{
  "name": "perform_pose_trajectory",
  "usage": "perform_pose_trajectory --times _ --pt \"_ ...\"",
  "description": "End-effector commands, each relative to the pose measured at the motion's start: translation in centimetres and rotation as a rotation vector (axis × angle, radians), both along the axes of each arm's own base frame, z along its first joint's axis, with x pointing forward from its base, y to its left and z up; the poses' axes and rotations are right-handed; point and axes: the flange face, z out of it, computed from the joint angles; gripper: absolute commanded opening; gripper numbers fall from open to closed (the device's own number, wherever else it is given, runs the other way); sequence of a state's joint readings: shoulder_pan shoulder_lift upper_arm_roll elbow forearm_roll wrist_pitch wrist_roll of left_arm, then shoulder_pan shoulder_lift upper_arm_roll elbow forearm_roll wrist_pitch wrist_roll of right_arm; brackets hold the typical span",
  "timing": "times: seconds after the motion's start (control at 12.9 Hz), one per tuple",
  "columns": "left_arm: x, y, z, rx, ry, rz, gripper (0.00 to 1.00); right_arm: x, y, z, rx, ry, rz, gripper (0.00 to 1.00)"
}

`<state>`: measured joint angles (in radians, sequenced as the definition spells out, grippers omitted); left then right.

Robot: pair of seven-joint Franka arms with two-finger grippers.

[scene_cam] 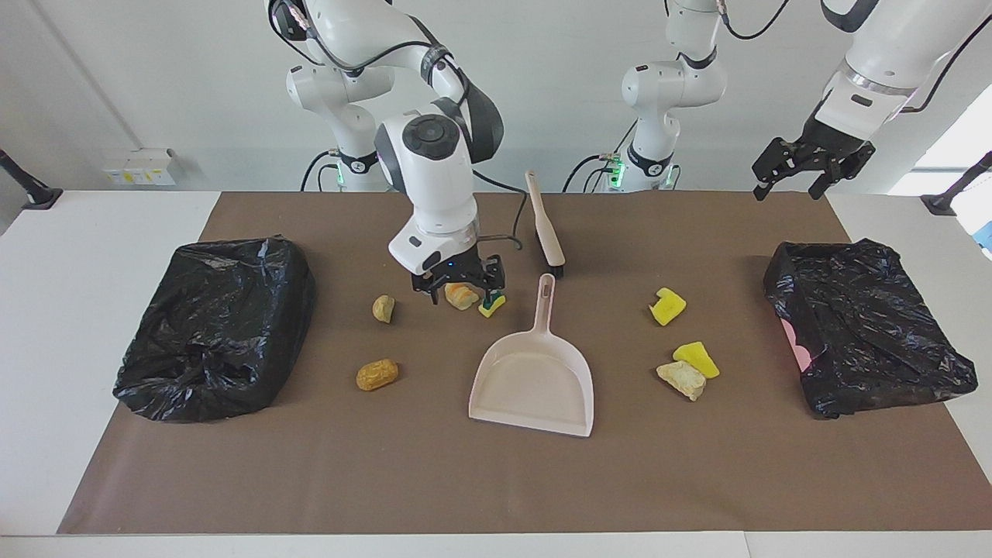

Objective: Sweep and dump trash in bin
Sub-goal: 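Reach the right gripper to the dustpan handle and grasp it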

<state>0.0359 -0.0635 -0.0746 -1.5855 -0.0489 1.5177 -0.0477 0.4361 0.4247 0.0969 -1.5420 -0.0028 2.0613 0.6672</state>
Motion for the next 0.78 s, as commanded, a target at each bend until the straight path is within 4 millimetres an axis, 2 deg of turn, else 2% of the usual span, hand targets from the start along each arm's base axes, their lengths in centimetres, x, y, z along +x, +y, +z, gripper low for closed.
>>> perform_pose_trajectory --times 0.0,0.08,0.31,0.39,0.54,0.7 --pt "-0.7 0.3 -0.1 0.018 -0.008 -0.008 1.00 -0.6 3.5 -2.5 0.004 -0.023 -0.083 1.00" --pt "-0.7 0.3 -0.1 0.018 -0.008 -0.006 1.00 -0.9 4.0 -3.0 -0.010 -0.026 -0.091 1.00" --pt "-0.8 0.3 -0.2 0.019 -0.004 -0.005 1.00 -3.4 7.8 -4.6 -0.033 -0.023 -0.144 1.00" --pt "-0.8 0.4 -0.6 0.017 0.001 -0.003 1.00 -3.7 8.4 -4.5 -0.034 -0.038 -0.148 1.00" --pt "-0.6 0.1 -1.3 0.019 0.000 -0.004 1.00 -4.8 10.0 -5.9 -0.042 -0.029 -0.154 1.00" --pt "-0.6 0.2 -1.6 0.018 0.004 -0.001 1.00 -4.8 10.3 -6.2 -0.041 -0.043 -0.153 1.00"
